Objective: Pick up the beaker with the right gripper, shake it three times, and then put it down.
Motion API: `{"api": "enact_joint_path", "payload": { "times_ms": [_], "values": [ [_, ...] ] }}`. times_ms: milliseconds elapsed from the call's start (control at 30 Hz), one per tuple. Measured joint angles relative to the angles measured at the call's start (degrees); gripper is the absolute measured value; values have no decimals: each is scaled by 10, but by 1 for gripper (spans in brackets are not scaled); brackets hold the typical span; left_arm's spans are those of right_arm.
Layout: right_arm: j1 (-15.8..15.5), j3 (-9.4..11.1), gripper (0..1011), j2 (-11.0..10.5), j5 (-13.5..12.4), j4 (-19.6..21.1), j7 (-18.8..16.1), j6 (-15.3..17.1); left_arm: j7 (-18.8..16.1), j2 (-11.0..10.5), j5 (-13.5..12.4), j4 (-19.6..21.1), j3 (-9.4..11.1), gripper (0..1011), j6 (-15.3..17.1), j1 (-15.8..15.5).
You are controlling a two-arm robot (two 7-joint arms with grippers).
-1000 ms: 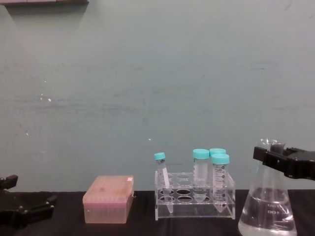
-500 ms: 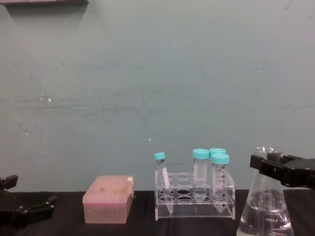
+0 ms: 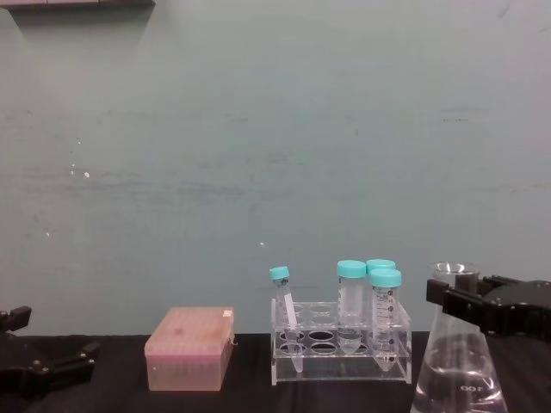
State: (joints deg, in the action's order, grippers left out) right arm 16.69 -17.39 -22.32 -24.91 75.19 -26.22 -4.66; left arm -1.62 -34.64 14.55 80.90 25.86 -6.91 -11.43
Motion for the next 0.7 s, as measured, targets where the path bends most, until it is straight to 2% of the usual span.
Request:
{"api": "enact_joint_path", "payload": {
  "times_ms": [700],
  "values": [
    [-2, -2, 461, 5, 7, -5, -7, -2, 0, 0, 0, 0, 0, 1000, 0, 0]
  ]
}}
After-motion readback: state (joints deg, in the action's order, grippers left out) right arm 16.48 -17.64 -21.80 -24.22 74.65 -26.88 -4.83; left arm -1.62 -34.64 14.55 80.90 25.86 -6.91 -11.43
